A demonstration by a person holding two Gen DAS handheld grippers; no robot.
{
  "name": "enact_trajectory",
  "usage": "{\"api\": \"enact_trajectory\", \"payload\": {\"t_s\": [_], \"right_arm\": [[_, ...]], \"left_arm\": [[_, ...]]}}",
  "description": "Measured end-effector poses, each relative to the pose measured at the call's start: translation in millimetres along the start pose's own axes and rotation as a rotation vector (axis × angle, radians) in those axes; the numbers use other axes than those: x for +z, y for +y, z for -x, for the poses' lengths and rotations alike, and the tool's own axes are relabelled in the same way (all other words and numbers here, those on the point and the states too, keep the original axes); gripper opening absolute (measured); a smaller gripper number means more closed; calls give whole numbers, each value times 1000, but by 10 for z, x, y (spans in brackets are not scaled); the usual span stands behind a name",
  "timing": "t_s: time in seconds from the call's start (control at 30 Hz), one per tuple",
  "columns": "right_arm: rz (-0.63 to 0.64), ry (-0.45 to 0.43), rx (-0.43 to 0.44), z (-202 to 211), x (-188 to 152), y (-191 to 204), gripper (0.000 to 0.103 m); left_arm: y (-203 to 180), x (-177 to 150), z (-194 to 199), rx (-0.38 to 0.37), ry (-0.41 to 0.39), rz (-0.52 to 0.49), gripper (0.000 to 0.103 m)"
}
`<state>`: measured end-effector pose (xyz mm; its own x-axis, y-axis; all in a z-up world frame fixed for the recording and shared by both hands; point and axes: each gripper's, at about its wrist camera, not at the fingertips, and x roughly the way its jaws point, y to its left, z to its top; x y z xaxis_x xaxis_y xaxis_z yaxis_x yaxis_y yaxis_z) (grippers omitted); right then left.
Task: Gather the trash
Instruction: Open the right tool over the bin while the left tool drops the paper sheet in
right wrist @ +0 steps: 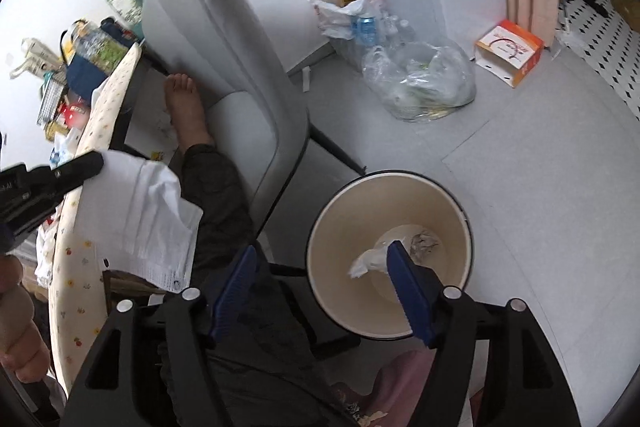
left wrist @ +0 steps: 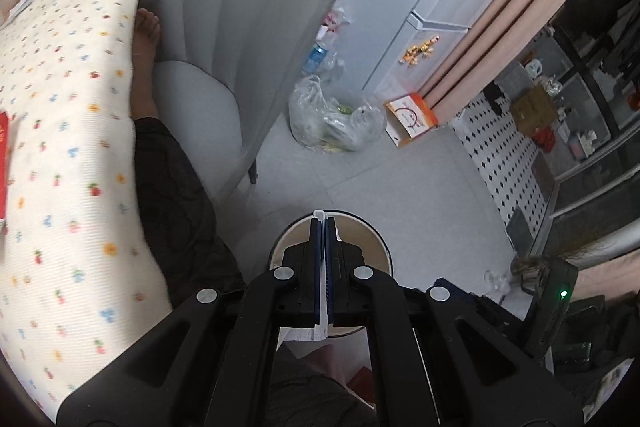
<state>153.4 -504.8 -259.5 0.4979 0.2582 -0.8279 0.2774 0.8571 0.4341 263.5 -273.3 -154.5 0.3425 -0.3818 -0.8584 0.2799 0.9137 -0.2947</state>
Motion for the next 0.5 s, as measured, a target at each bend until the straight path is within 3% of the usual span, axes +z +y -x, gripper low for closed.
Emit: {"api": "enact_trajectory", "payload": {"t_s": [0.07,0.33,0.4,0.43,0.47,0.5], "right_arm": [[-15,-34,-32,107,31,-81,82],[-17,-117,-99,476,115,-284,91],[-8,-140,-112,574,120,-300,92],[-7,-147,-115,609,123,-314,93],[-6,-154,-119,640,131,-324,93],[-5,-160,-124,670,137,-335,93]], "left_arm": [[-71,0,-51,-5,9,-14,3],[-344,-17,-311,-53,57,-38,5],[-384,-16,-368,-67,77,-33,33],[-393,-16,-372,-78,76,-35,62],[-419,-21,-361,-78,60,-43,73],[-451,-28,-332,-63,42,-62,74]]}}
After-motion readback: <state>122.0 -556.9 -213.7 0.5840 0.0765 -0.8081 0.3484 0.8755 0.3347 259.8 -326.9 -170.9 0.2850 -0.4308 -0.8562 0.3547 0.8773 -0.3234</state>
